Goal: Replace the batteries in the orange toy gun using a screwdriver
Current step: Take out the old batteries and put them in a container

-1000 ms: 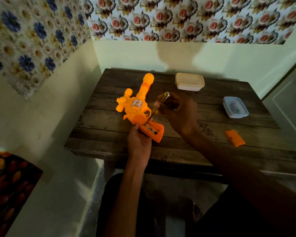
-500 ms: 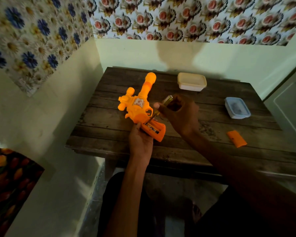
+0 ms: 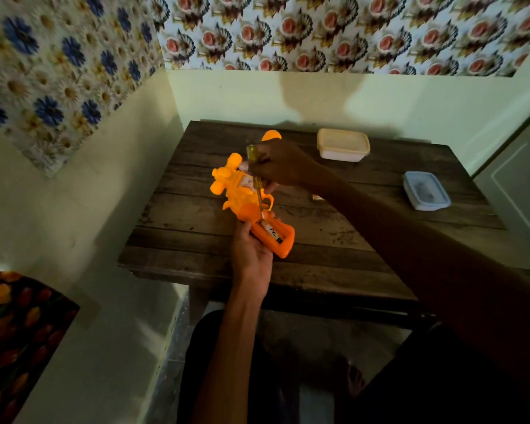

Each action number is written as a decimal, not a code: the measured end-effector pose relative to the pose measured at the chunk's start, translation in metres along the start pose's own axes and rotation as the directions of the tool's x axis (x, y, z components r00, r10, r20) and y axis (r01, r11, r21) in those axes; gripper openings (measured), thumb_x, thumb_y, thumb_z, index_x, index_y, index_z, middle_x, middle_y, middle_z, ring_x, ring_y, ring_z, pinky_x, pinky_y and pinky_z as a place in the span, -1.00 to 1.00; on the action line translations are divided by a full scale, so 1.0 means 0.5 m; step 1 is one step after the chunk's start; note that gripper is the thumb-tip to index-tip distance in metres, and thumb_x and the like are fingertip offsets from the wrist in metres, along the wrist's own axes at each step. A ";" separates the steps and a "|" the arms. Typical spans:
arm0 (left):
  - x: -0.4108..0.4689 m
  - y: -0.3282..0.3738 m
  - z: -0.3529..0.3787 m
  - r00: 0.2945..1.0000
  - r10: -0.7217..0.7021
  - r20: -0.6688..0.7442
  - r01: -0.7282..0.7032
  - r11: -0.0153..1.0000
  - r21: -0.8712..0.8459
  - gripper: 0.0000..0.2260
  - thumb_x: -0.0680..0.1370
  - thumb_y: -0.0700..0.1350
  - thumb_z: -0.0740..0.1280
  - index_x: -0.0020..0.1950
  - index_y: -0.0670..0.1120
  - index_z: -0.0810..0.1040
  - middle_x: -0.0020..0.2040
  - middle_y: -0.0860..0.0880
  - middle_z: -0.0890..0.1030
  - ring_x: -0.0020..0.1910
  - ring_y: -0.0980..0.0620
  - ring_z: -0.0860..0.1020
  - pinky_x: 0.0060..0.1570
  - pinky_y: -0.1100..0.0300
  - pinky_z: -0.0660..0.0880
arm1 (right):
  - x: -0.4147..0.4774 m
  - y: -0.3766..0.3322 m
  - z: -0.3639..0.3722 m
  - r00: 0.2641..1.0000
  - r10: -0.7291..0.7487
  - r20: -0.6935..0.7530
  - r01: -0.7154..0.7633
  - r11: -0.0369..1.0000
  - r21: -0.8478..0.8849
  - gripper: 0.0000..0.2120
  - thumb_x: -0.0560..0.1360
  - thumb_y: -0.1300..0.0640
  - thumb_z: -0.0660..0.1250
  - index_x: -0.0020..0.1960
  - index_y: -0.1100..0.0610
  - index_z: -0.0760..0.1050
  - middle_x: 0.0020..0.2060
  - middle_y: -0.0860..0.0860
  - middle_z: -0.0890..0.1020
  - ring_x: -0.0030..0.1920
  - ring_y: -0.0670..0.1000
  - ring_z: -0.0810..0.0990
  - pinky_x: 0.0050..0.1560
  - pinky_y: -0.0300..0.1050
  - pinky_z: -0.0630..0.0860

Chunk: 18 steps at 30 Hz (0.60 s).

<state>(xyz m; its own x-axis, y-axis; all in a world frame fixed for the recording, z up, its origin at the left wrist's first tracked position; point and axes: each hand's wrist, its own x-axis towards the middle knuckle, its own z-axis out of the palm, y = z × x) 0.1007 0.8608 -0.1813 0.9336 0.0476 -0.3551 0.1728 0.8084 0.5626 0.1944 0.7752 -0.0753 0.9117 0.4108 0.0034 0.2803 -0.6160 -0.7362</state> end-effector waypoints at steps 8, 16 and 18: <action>0.003 -0.002 -0.007 1.000 -0.027 0.010 0.027 0.999 -0.020 -0.66 0.65 -0.11 0.10 0.36 -0.23 0.41 0.01 -0.16 0.63 -0.05 -0.02 0.62 0.10 0.05 0.52 | 0.000 -0.015 0.020 0.994 0.069 -0.083 -0.040 0.949 0.313 -0.85 0.57 0.22 0.24 -0.18 0.12 0.43 -0.41 0.05 0.45 -0.45 -0.02 0.45 -0.42 -0.20 0.40; -0.001 -0.002 0.002 1.000 -0.008 0.015 0.009 0.999 -0.049 -0.72 0.66 -0.11 0.08 0.23 -0.15 0.51 0.06 -0.12 0.65 0.05 -0.04 0.61 0.12 0.00 0.53 | -0.124 0.056 0.026 0.967 -0.218 -0.135 0.165 0.932 -0.323 -0.79 0.37 0.00 0.45 -0.17 0.13 0.57 -0.25 -0.08 0.57 -0.31 -0.21 0.47 -0.31 -0.50 0.31; -0.005 -0.001 0.005 0.999 -0.010 0.040 0.011 0.999 -0.030 -0.72 0.66 -0.09 0.07 0.19 -0.13 0.53 -0.01 -0.09 0.68 0.00 -0.02 0.63 -0.02 0.00 0.60 | -0.145 0.060 0.039 0.987 -0.107 -0.122 0.068 0.955 -0.289 -0.83 0.35 0.04 0.52 -0.14 0.07 0.59 -0.27 -0.16 0.53 -0.36 -0.26 0.45 -0.37 -0.50 0.29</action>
<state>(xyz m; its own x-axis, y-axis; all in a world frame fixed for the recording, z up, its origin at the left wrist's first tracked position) 0.0992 0.8589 -0.1791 0.9437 0.0163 -0.3304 0.1735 0.8261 0.5362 0.1305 0.7403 -0.1109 0.9064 0.3892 0.1645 0.4161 -0.7546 -0.5073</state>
